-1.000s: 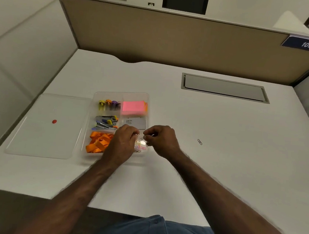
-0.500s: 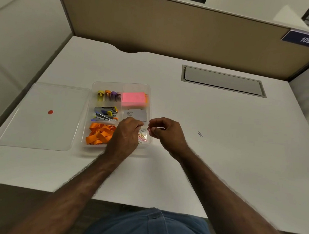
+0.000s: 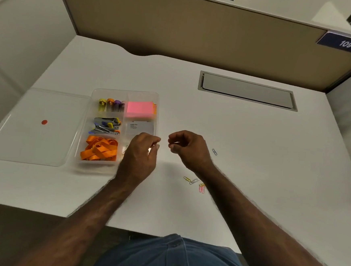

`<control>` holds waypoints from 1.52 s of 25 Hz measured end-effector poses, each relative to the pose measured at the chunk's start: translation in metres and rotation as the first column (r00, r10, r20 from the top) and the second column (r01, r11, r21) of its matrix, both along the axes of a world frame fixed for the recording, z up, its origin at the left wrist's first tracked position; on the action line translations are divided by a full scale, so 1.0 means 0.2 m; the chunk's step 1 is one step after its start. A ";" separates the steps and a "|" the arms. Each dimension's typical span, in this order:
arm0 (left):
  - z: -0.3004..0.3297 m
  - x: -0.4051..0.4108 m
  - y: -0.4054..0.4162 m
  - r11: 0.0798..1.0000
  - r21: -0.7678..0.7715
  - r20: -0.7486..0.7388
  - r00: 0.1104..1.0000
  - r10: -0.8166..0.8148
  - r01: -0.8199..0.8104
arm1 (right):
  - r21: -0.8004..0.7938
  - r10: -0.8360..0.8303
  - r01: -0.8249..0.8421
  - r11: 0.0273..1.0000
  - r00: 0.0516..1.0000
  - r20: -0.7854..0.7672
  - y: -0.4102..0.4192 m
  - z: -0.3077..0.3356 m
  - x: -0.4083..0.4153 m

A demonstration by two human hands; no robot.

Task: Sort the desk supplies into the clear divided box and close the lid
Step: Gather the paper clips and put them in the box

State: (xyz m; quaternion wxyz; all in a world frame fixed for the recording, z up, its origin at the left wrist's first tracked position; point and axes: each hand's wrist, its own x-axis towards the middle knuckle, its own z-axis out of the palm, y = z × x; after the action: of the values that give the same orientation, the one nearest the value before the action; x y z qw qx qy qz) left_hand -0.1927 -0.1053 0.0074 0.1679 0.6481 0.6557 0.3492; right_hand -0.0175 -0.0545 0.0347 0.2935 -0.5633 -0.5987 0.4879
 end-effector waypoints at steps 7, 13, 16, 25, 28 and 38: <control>-0.15 0.36 -0.07 0.935 -0.075 -0.055 0.935 -0.350 0.346 | -0.060 0.053 -0.035 0.998 0.942 0.331 -0.09 -0.10 0.57; -0.30 0.53 -0.13 0.876 -0.252 -0.185 0.869 -0.460 0.410 | -0.076 0.304 -0.330 0.941 0.724 0.619 -0.22 -0.26 0.80; -0.33 0.62 -0.16 0.901 -0.282 -0.222 0.891 -0.395 0.330 | -0.017 0.338 -0.444 0.896 0.657 0.674 -0.27 -0.32 0.81; -0.35 0.72 -0.21 0.935 -0.225 -0.129 0.943 -0.307 0.274 | -0.084 0.395 -0.466 0.881 0.625 0.673 -0.30 -0.36 0.90; -0.34 0.71 -0.24 0.951 -0.276 -0.199 0.960 -0.197 0.138 | -0.077 0.424 -0.483 0.872 0.667 0.612 -0.28 -0.35 0.86; -0.37 0.76 -0.20 0.923 -0.361 -0.143 0.970 -0.198 0.135 | 0.011 0.441 -0.639 0.769 0.543 0.715 -0.23 -0.30 0.76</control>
State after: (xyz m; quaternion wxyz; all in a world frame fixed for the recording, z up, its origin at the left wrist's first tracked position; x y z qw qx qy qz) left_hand -0.0404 -0.1453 -0.0670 0.2503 0.6898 0.6619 0.1529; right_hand 0.1345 -0.1013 -0.0249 -0.0377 -0.4396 -0.8679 0.2282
